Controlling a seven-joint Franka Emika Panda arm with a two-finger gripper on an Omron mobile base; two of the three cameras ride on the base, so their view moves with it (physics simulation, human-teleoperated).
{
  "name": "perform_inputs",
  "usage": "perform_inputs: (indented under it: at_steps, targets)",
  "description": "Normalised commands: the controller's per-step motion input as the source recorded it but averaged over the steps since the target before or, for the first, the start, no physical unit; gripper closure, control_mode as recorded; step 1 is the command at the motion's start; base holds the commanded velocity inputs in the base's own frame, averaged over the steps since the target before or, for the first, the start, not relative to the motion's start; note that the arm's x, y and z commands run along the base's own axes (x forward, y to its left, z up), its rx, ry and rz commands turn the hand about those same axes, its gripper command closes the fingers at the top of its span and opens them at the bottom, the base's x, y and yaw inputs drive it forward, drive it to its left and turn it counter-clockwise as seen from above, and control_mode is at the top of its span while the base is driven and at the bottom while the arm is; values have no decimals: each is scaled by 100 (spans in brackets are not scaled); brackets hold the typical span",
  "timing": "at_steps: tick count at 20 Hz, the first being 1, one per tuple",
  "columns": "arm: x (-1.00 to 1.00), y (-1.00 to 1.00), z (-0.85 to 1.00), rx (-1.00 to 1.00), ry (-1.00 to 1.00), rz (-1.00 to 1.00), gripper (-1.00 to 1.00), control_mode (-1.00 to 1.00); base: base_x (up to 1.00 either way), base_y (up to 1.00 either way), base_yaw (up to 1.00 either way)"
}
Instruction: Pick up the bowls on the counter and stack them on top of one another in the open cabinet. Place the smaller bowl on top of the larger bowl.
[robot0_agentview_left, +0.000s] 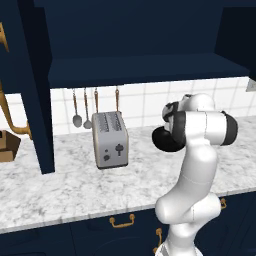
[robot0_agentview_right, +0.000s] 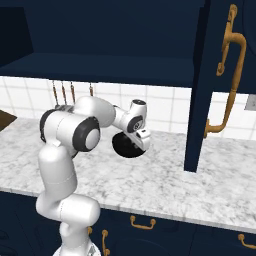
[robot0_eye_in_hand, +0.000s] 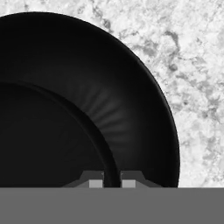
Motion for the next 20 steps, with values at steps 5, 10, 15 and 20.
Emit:
perform_inputs:
  at_steps: [5,10,15,20]
  targets:
    - [6,0,-14,0,0,0,100,-100,0,0,0]
    - [0,-2,24,2,0,0,-100,-100,0,0,0]
    - [0,-1,38,1,0,0,-100,-100,0,0,0]
    - [-2,-29,10,1,0,0,-100,-100,0,0,0]
